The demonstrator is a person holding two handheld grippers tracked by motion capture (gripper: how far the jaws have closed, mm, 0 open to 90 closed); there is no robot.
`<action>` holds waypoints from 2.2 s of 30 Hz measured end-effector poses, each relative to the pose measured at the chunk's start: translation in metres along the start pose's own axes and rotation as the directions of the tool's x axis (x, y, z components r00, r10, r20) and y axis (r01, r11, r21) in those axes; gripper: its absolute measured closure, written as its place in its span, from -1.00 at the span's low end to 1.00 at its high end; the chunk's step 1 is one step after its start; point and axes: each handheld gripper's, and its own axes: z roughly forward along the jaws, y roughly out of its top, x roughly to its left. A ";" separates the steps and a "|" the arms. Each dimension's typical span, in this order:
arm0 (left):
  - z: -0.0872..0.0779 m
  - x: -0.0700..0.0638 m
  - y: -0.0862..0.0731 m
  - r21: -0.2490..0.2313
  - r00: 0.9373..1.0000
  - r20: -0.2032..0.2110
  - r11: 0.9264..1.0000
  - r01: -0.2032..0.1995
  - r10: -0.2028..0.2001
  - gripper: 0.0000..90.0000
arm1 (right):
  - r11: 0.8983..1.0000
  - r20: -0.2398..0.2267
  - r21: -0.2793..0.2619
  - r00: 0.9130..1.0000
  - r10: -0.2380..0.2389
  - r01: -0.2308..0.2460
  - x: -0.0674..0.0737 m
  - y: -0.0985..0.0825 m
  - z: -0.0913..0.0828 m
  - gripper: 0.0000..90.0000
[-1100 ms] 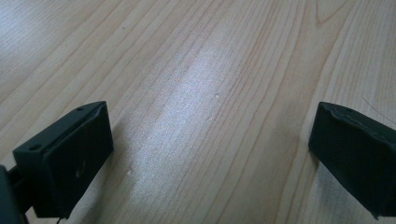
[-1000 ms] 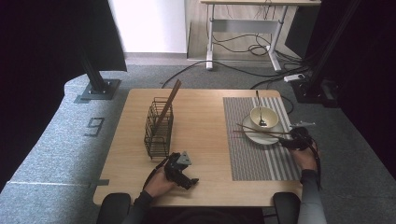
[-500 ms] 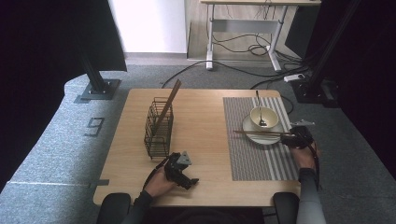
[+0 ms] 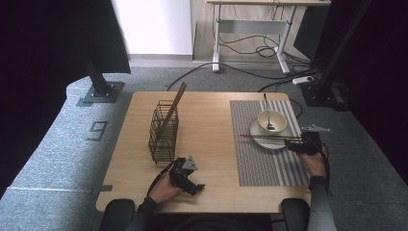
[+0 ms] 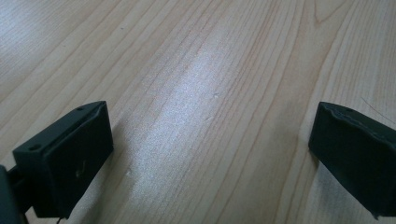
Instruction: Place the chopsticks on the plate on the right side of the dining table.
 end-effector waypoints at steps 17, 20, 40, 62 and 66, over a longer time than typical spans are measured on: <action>0.000 0.000 0.000 0.000 1.000 0.000 1.000 0.001 -0.001 -1.00 | 0.994 -0.164 -0.051 0.981 -0.101 0.093 0.052 0.002 0.005 -0.99; 0.000 0.000 0.000 0.000 1.000 0.000 1.000 0.001 -0.001 -1.00 | 0.993 -0.191 -0.053 0.974 -0.118 0.110 0.061 0.001 0.009 -1.00; 0.000 0.000 0.000 -0.002 1.000 0.001 1.000 0.000 0.000 -1.00 | 0.987 -0.257 -0.045 0.953 -0.162 0.156 0.088 -0.006 0.035 -1.00; 0.000 0.000 0.000 -0.002 1.000 0.001 1.000 0.000 0.000 -1.00 | 0.980 -0.227 0.002 0.954 -0.194 0.199 0.095 -0.003 0.052 -0.99; 0.000 0.000 0.000 -0.001 1.000 0.001 1.000 0.000 0.000 -1.00 | 0.979 -0.226 -0.001 0.953 -0.200 0.205 0.095 -0.003 0.052 -0.99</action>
